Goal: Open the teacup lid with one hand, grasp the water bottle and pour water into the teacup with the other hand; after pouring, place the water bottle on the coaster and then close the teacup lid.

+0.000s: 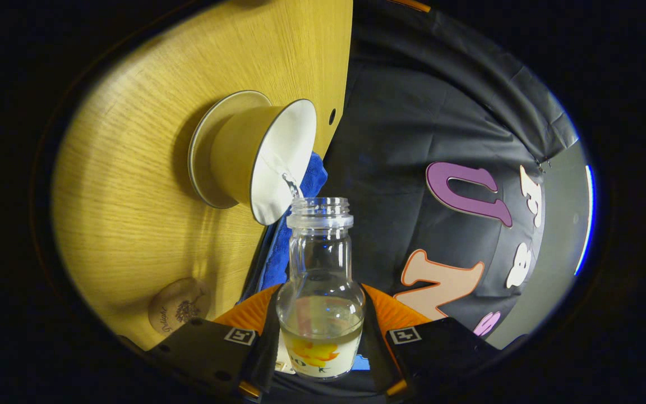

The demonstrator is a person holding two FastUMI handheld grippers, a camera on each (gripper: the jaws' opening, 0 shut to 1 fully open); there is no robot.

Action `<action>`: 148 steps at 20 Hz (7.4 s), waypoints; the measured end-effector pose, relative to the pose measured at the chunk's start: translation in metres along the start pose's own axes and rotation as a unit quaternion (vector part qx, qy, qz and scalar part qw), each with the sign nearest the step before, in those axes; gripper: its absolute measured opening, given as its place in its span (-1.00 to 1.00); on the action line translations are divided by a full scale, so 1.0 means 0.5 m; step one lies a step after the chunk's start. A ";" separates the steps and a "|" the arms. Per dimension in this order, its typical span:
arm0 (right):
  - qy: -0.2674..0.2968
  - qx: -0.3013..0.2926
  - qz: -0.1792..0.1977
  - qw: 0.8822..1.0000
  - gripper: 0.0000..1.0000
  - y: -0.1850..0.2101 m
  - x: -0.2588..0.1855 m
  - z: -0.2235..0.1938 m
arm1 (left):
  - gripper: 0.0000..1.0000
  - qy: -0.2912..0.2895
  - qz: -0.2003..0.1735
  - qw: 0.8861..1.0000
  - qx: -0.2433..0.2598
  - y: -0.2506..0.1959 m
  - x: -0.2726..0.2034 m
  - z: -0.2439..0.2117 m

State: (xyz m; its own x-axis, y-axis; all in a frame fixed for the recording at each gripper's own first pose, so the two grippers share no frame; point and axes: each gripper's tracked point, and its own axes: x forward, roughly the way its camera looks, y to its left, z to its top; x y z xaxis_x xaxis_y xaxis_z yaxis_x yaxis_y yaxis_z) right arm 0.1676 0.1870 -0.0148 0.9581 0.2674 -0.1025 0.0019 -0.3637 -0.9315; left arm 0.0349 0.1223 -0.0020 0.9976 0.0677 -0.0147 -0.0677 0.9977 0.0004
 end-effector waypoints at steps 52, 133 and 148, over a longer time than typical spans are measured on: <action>-0.037 0.290 0.162 0.943 0.39 0.005 0.006 0.020 | -0.54 0.000 0.005 1.000 0.000 0.005 0.000 0.003; 0.010 0.824 -0.047 0.564 0.94 0.178 -0.314 -0.358 | -0.54 0.011 -0.100 0.995 0.024 -0.230 0.266 -0.008; 0.005 0.825 -0.042 0.564 0.94 0.171 -0.317 -0.352 | -0.54 0.054 -0.090 0.992 0.073 -0.248 0.291 -0.031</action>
State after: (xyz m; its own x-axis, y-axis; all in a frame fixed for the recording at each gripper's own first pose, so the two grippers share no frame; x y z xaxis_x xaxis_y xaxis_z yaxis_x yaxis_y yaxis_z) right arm 0.0663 -0.0438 -0.0166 0.9762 0.2132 -0.0397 -0.2130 0.9770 0.0092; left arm 0.1884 0.0087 -0.0196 0.9855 -0.1040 -0.1339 0.1218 0.9837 0.1321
